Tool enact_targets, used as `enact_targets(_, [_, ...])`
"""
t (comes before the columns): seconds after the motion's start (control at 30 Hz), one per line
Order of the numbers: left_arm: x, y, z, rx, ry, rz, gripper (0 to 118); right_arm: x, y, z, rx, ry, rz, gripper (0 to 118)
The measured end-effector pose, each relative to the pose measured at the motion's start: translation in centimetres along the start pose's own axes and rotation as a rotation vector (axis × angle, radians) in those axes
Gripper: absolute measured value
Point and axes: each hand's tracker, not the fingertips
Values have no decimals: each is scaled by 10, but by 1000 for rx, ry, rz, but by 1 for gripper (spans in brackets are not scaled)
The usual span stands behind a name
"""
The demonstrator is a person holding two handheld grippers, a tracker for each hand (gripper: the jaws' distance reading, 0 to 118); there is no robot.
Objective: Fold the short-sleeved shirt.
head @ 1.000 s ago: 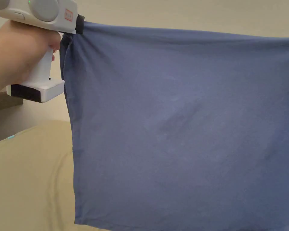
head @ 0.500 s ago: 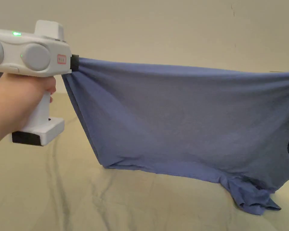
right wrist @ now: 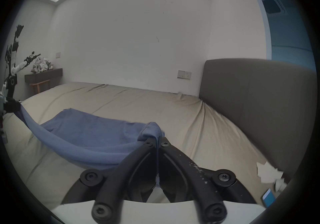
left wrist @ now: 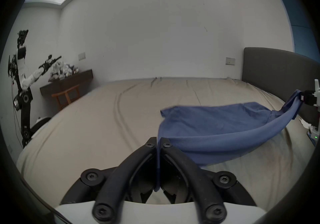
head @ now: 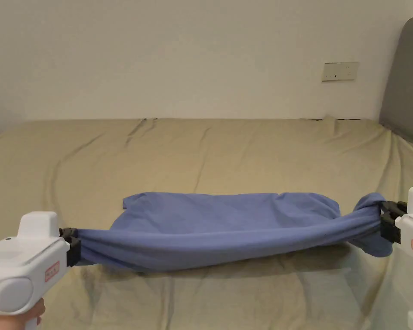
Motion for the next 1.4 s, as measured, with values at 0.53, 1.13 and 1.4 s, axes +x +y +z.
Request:
enact_targets(0.53, [-48,-130,193,-136,-91,14,1,14,-138,228,-162,168,28,4])
enact_targets(1.13, [-50,-138,215,-283,-140,65,101,23,-157,251,-162,117,-121,118])
enact_targets(1.4, [-34,-66,285,-68,-76,75,0,-35,-88,313,50,136,-189,1])
